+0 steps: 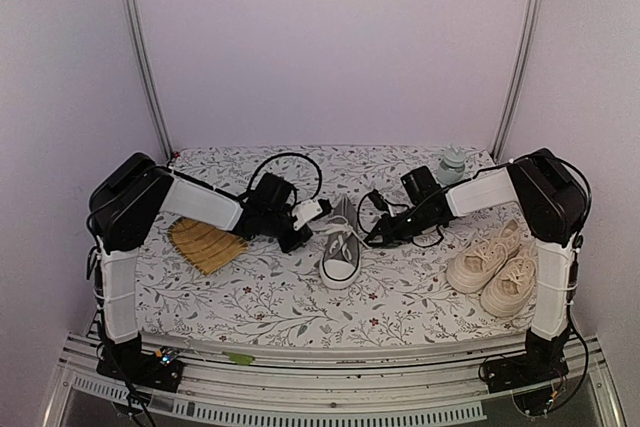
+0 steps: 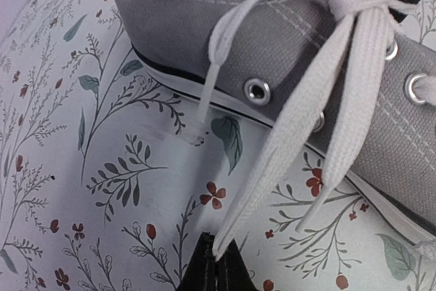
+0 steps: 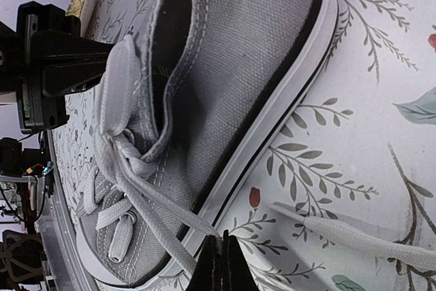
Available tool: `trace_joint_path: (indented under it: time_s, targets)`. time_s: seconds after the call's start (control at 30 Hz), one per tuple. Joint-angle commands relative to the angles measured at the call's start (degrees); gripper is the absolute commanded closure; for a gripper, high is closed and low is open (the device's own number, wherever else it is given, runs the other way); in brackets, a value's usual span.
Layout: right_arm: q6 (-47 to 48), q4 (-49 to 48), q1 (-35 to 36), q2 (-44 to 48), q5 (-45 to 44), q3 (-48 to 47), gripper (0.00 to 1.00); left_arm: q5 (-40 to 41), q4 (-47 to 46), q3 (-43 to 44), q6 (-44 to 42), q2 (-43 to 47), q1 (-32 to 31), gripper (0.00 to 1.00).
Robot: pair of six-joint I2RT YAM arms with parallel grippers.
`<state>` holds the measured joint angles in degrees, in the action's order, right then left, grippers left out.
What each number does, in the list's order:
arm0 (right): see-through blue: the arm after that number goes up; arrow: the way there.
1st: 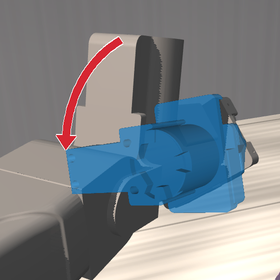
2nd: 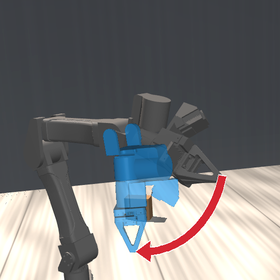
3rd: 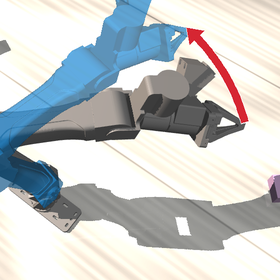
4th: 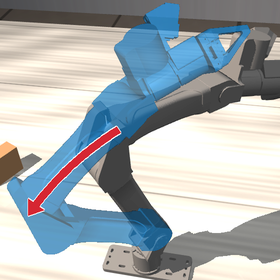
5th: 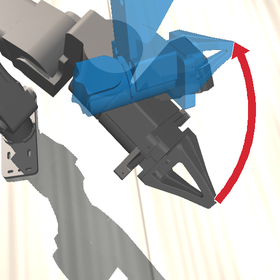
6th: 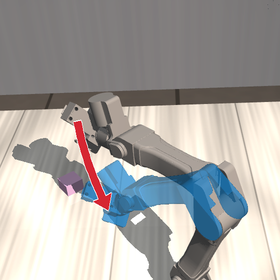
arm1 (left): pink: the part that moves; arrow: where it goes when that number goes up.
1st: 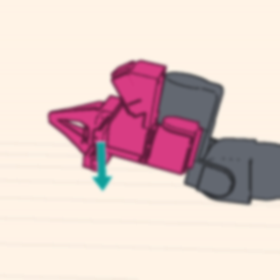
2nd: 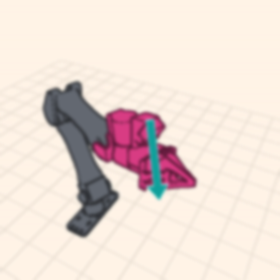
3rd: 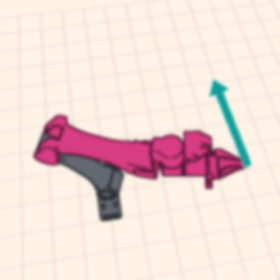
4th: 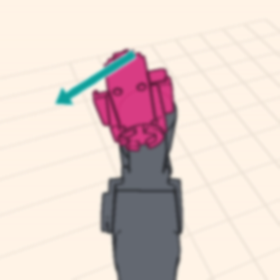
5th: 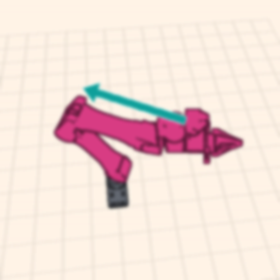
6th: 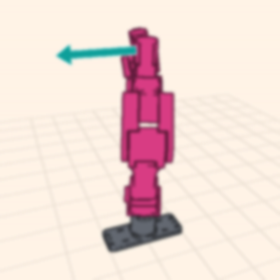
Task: Tie the shoes
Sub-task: Pull the loops with the shoelace from the shoe.
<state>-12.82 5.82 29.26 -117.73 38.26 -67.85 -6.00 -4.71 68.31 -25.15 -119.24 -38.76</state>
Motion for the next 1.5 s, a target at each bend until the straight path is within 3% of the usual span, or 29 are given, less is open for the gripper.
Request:
trace_joint_path:
  time_s: [0.0,1.17,1.33,1.47]
  targets:
    - [1.0,0.9,0.2,-2.0,-1.1,0.1,0.99,-0.1,2.2,0.1,0.7,-1.8,0.9,1.0]
    - [1.7,0.0,-1.0,-4.7,-1.3,-0.7,0.99,-7.3,2.9,-5.2,6.1,-0.2,0.3,1.0]
    - [1.5,0.0,-1.0,-6.3,-0.9,-5.0,0.99,-14.6,-4.4,-9.3,8.6,2.5,-2.8,1.0]
    - [0.6,-0.6,-0.7,-6.5,-0.3,-5.8,0.99,-13.3,-5.5,-9.7,9.7,2.0,-3.9,1.0]
